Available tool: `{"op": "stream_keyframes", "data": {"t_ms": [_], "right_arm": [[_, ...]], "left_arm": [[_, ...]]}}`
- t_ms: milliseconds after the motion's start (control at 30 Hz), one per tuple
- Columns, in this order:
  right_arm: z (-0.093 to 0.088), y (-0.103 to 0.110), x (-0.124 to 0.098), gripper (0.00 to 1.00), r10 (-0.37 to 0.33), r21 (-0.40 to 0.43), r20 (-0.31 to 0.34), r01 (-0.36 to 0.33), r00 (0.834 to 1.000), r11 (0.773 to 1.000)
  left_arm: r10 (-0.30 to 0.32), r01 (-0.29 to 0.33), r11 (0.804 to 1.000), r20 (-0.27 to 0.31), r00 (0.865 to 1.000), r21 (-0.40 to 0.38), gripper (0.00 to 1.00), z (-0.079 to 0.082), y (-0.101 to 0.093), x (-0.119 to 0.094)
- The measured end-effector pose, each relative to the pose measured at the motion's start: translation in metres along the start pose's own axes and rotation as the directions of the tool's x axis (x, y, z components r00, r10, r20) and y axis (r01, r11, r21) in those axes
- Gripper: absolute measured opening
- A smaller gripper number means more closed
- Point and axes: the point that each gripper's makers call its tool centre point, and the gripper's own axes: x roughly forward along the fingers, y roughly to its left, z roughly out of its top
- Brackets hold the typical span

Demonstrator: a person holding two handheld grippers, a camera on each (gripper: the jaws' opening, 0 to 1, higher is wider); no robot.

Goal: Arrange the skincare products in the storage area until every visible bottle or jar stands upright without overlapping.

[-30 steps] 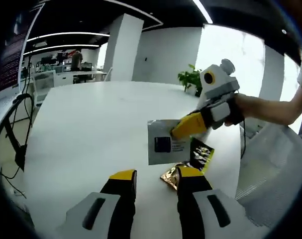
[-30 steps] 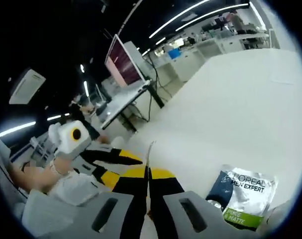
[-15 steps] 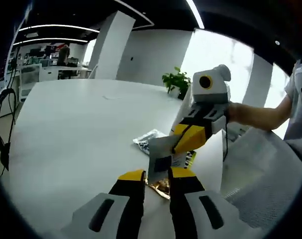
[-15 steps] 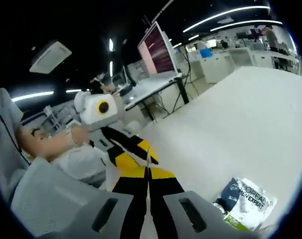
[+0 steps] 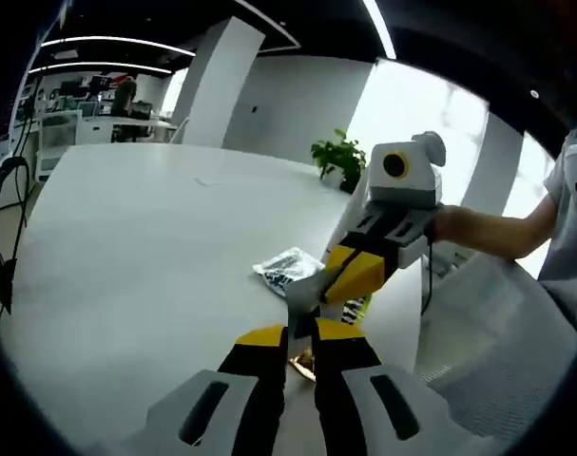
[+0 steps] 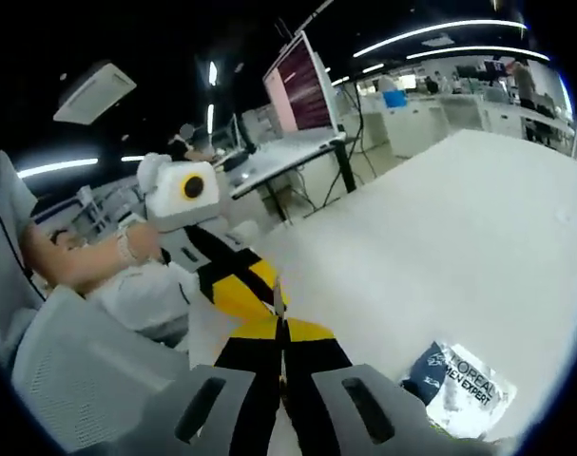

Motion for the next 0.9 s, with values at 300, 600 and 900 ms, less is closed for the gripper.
{"op": "stream_keyframes", "data": {"t_ms": [300, 600, 900], "right_arm": [[-0.003, -0.022, 0.006, 0.01, -0.12, -0.034, -0.047, 0.118, 0.992, 0.992], [-0.001, -0.045, 0.011, 0.01, -0.228, -0.07, -0.06, 0.224, 0.972, 0.972], [-0.016, -0.059, 0.022, 0.01, -0.291, -0.086, -0.101, 0.283, 0.951, 0.955]], "left_arm": [[0.021, -0.021, 0.999, 0.011, 1.0, -0.043, 0.01, 0.004, -0.001, 0.005], [0.118, -0.117, 0.984, -0.004, 0.993, -0.136, 0.0, 0.007, 0.028, 0.018], [0.182, -0.195, 0.966, -0.09, 0.979, -0.17, 0.0, -0.004, 0.044, 0.035]]}}
